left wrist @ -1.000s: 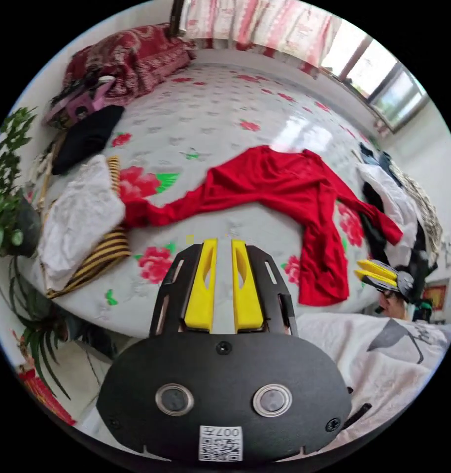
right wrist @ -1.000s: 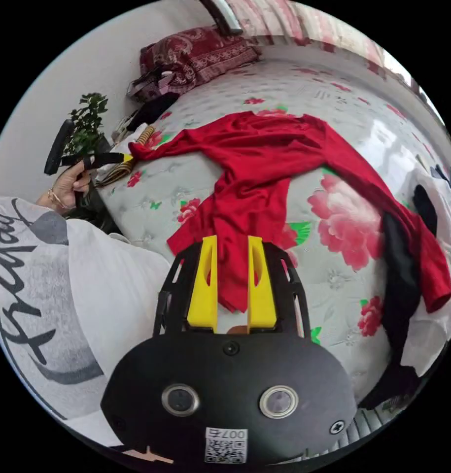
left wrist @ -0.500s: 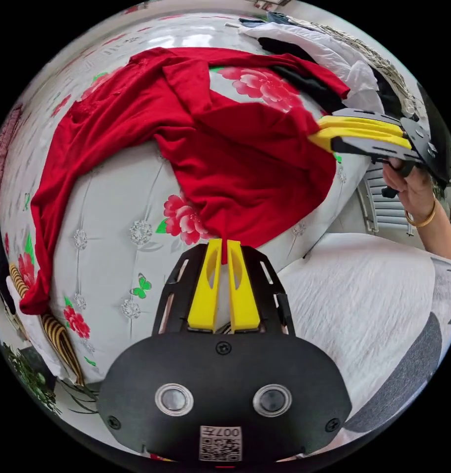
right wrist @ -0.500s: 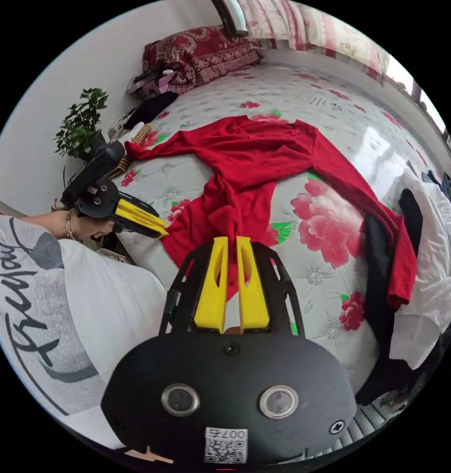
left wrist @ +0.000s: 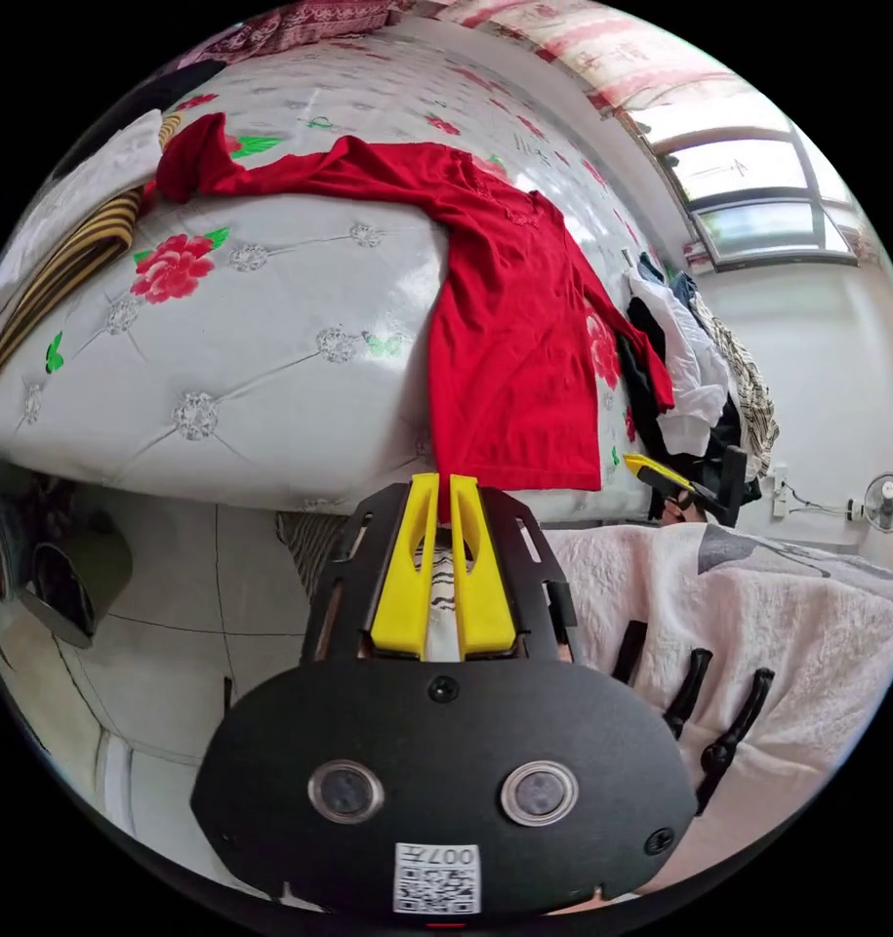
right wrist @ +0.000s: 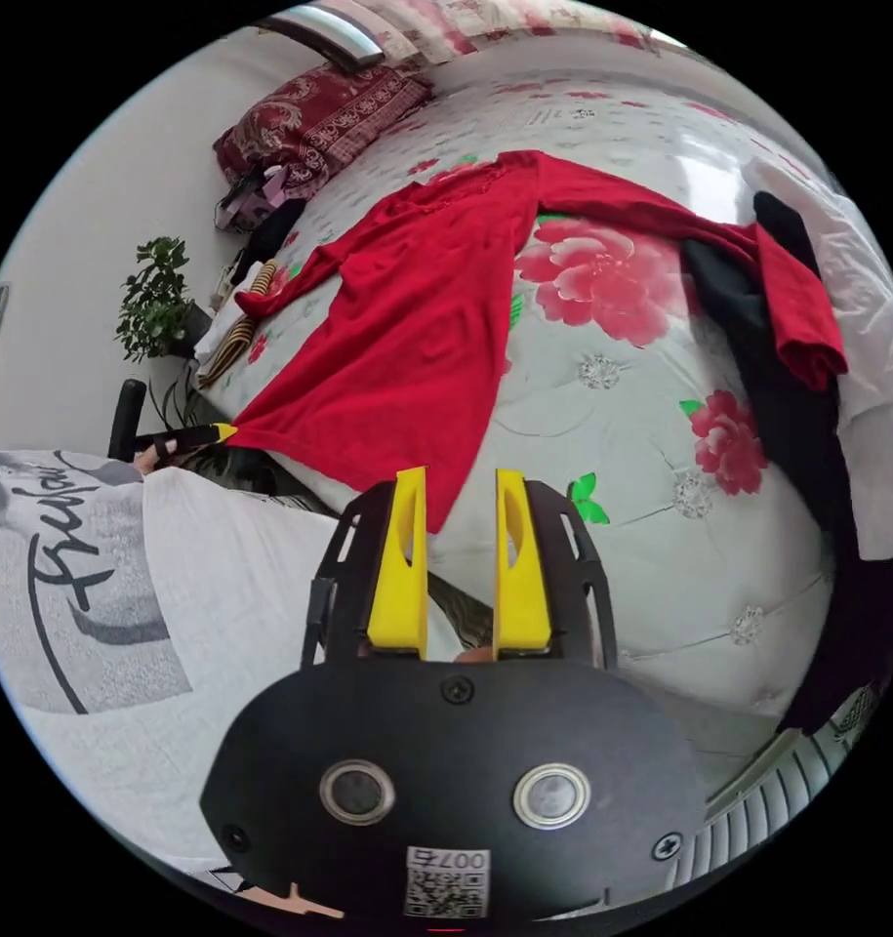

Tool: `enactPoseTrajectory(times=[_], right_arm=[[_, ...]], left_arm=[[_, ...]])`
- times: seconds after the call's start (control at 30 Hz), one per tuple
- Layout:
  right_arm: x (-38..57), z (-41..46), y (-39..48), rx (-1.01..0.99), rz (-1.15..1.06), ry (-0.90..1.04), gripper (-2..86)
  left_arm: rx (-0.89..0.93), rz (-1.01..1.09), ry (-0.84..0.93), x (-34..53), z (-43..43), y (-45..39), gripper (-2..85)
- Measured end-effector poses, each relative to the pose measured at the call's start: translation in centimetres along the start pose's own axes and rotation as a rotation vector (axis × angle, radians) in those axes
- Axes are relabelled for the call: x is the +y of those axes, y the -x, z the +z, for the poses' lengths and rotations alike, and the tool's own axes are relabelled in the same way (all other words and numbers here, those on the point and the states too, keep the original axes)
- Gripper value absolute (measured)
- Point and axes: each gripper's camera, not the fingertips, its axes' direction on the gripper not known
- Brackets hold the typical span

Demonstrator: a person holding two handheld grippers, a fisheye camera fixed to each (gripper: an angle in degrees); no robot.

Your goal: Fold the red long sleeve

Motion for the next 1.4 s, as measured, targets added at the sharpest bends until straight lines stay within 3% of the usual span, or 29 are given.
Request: enactPoseTrajectory(times=[0.13, 0.23, 0.4, 0.53, 0.67, 0.73, 0.87, 1.17, 1.23, 1.4], right_arm=[[-1.0, 4.1, 3.1, 0.117, -0.179, 0.192, 8.3], [-0.6, 4.9, 5.6, 0.319, -0.312, 0.168, 5.6], [-6.6, 2.3, 5.7, 0.316, -0.399, 0.194, 1.1], [-14.5, -10.7, 5.5, 0.323, -0.338, -0.157, 0.1], [-13.9, -22.4, 7.6, 0.307, -0.340, -0.552, -0.1], [-12.2, -23.6, 8.5, 0.318, -0.360, -0.599, -0.1], [-7.5, -18.5, 8.5, 0.316, -0.373, -0.465, -0.1], [1.1, 2.0, 4.6, 0.078, -0.184, 0.239, -0.3], [2.1, 3.5, 4.8, 0.052, -0.182, 0.300, -0.3], [1.6, 3.3, 5.9, 0.078, -0.225, 0.315, -0.1]], left_arm=[[-0.029, -0.003, -0.004, 0.6, 0.2, 0.1, -0.5], [-0.029, -0.004, 0.005, 0.0, 0.3, 0.5, -0.5], [0.078, 0.007, -0.021, -7.2, -1.4, 1.6, -0.8], [0.237, 0.110, -0.258, -16.0, -10.2, -2.2, -0.9], [0.226, 0.317, -0.453, -16.5, -17.7, -8.1, -1.0], [0.196, 0.417, -0.516, -14.1, -19.9, -10.2, -1.0], [0.101, 0.428, -0.443, -9.7, -17.8, -9.9, -1.0], [-0.062, 0.070, 0.159, -0.1, 3.2, 0.5, -0.9], [-0.101, 0.034, 0.269, 2.2, 6.5, 1.3, -0.9], [-0.095, 0.054, 0.239, 3.8, 6.0, -0.1, -0.2]])
